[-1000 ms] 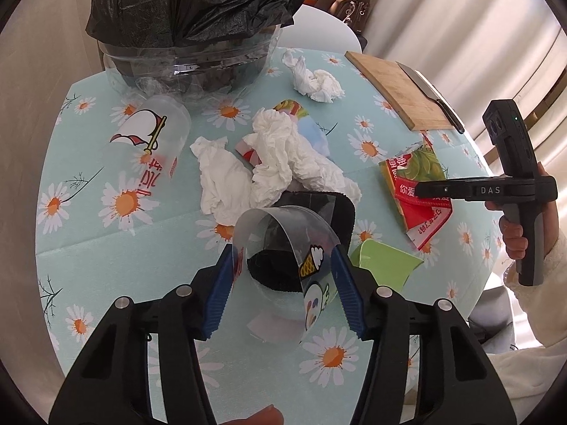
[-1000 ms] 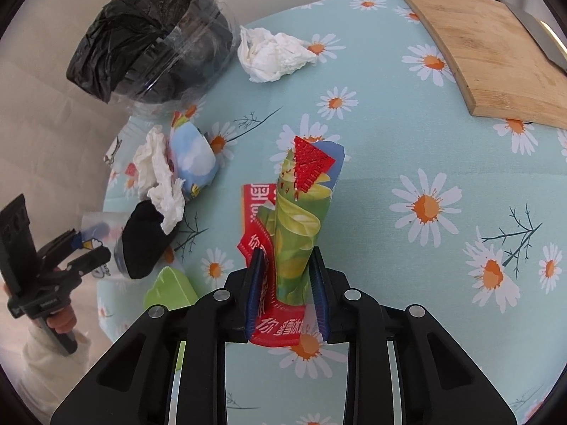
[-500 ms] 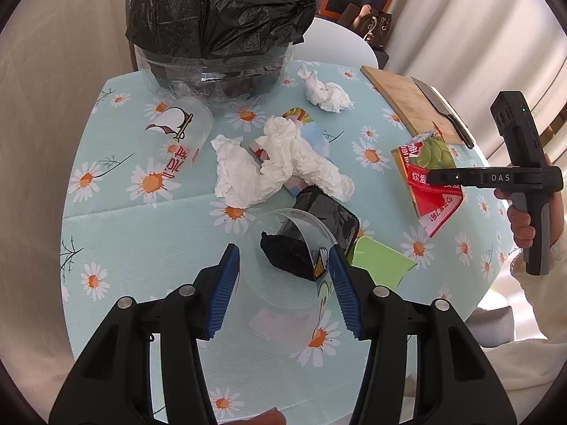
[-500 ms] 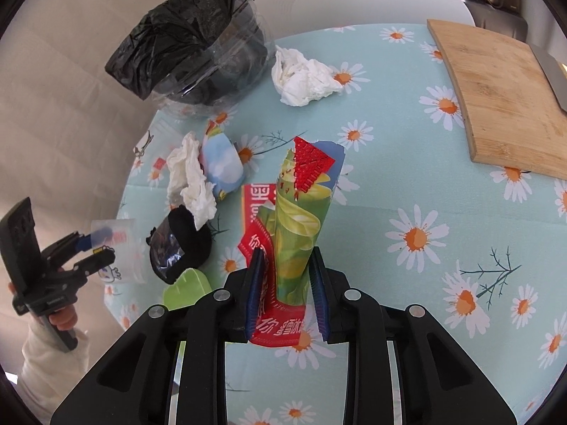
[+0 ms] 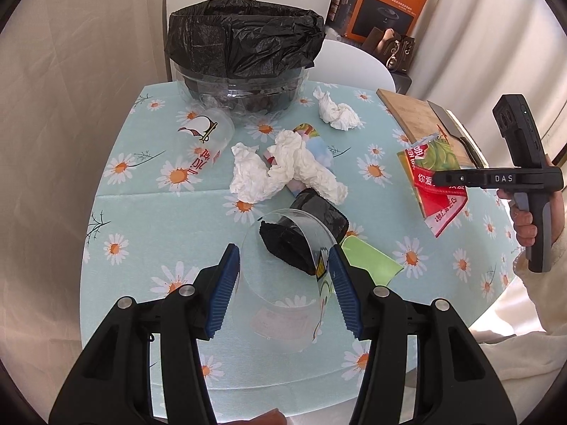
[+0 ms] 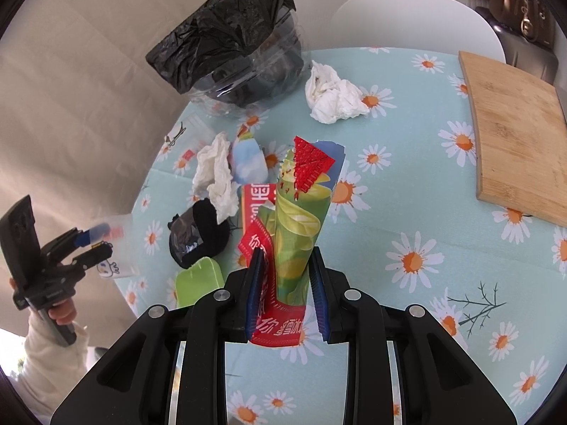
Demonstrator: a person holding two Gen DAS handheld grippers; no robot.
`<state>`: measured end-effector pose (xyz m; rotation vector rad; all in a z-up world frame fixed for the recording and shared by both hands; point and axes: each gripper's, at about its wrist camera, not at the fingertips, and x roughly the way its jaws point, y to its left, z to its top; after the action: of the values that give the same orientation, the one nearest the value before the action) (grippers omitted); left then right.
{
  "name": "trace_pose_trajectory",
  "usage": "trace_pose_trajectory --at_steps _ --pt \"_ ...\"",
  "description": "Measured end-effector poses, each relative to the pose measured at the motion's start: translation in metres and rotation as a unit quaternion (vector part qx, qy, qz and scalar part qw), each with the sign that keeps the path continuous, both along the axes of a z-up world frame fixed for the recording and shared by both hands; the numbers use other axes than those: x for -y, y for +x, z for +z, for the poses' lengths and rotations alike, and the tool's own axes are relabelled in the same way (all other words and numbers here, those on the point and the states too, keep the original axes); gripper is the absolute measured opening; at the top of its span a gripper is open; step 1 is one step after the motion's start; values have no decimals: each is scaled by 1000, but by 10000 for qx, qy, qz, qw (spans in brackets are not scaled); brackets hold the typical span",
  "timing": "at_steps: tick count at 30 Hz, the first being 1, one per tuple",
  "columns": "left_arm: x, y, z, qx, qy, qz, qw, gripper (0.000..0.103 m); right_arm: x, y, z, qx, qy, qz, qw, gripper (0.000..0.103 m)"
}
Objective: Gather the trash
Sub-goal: 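Carry the snack wrapper and clear cup over the black bin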
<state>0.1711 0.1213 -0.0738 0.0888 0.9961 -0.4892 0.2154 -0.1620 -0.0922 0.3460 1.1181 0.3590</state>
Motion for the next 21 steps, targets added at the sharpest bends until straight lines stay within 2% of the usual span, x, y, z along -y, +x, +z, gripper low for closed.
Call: trace_pose_trajectory --at_steps 15,21 --pt "22 -40 21 458 -97 433 9980 53 19 -23 23 353 -61 626 9974 24" --pt "25 -32 32 542 -223 405 9975 53 18 -17 41 457 241 792 9955 24"
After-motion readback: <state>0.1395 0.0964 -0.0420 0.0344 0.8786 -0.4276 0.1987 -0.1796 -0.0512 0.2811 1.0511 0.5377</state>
